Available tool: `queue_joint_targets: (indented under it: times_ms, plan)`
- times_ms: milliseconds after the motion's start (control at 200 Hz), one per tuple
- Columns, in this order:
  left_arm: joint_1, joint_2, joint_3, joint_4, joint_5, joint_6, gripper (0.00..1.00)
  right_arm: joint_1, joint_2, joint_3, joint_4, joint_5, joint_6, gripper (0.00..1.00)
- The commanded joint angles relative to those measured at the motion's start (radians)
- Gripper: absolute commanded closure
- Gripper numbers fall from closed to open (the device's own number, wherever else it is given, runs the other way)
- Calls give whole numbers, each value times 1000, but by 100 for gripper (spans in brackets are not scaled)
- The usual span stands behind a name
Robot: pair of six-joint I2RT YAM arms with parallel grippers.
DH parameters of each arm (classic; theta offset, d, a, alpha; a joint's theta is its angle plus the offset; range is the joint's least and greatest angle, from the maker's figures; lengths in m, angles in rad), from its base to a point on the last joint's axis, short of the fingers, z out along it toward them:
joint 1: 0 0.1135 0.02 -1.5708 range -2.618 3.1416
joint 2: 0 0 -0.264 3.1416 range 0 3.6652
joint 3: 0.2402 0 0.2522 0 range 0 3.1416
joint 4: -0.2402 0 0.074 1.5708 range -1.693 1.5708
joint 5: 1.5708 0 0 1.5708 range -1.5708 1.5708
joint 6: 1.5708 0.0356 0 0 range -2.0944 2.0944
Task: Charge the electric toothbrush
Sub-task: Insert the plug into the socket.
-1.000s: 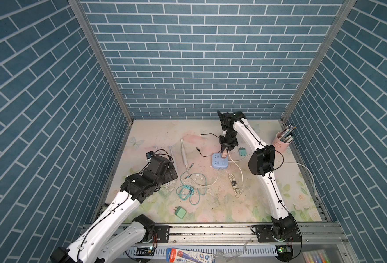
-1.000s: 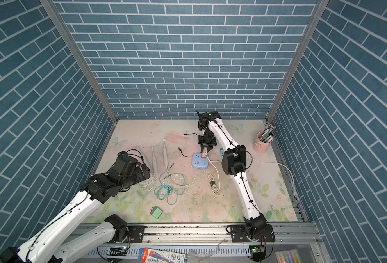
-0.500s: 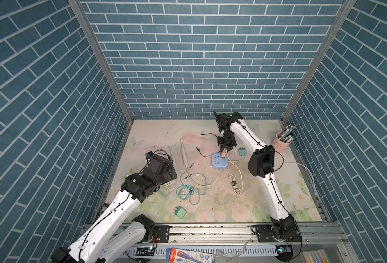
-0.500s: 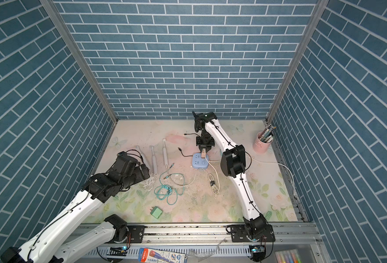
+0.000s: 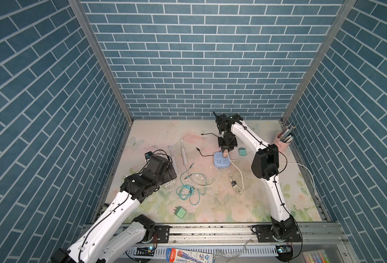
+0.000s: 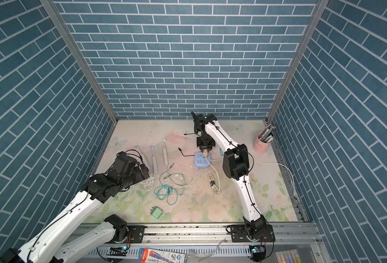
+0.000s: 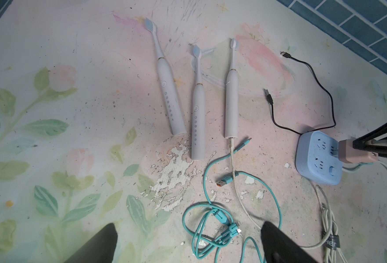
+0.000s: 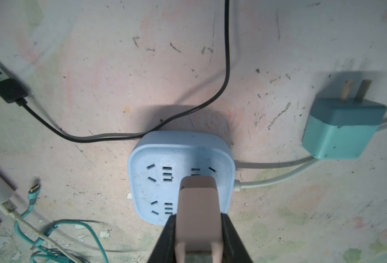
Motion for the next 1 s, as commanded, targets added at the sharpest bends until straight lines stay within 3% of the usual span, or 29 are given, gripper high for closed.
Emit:
queue_joint_targets:
  times_ms: [0,140,325,545,995]
  plan:
    - [7,-8,-17,-4,0,7,1,3,-69,-57,99,19,56,100]
    - [8,-9,-19,-4,1,7,0,1,-113,-106,154,37,67,100]
    - [9,-9,-19,-4,4,7,1,0,-59,-71,77,22,63,100]
    - [10,-15,-21,-3,6,7,1,10,-139,-190,134,6,86,100]
    - [15,-20,-25,-10,4,6,0,16,-102,-235,144,27,81,100]
